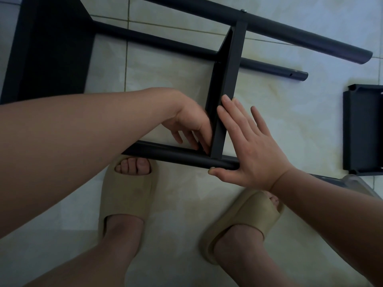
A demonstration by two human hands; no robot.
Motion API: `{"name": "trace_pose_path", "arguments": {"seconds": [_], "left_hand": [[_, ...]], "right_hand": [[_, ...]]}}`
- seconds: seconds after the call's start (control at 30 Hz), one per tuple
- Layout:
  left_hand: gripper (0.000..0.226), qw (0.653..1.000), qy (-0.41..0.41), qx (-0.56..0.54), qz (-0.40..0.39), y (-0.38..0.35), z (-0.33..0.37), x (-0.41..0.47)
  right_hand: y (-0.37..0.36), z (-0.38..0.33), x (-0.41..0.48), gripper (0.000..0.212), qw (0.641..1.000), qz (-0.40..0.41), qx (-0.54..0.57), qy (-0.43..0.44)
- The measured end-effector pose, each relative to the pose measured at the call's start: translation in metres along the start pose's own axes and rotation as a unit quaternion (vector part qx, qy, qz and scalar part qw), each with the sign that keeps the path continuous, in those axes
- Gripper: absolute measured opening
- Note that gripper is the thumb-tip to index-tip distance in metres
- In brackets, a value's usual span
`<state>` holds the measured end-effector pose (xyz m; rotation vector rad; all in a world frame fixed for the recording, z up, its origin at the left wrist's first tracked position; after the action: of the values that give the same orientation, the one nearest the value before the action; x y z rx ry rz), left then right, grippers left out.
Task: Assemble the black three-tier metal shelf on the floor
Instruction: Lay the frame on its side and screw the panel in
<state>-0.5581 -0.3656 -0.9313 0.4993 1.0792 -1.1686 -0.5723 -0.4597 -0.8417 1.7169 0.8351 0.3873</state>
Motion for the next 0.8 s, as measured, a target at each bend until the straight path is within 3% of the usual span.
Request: {"name": "trace_pose_path", "arguments": {"seconds": [0.27, 0.57, 0.8], "left_hand": [[0.008, 0.999, -0.017, -0.035, 0.002, -0.0048, -0.0003, 0.0069], [0.022, 0.999, -0.027, -0.046, -0.006, -0.0043, -0.001, 0.0066], [0.011, 0.998, -0.034, -0.047, -0.006, -0.0061, -0.0002, 0.0084]], "right_hand": [[0.0, -0.0004, -0.0003, 0.111, 1.0, 0.0, 0.001, 0.0], [0.0001, -0.0006, -0.0005, 0.11, 1.0, 0.003, 0.003, -0.001], [-0.0003, 0.0002, -0.0004, 0.111, 1.0, 0.002, 0.002, 0.0]]}}
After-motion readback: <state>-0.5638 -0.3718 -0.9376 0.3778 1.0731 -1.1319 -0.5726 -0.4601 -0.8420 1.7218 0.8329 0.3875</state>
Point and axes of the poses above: each hand's wrist, its own x-axis towards the middle knuckle, its own y-axis out of the back of the hand, z = x × y, the point moved 9 cm from there along x, towards the middle knuckle, and after that the axes turned 3 degrees about y, right-handed, at the moved point
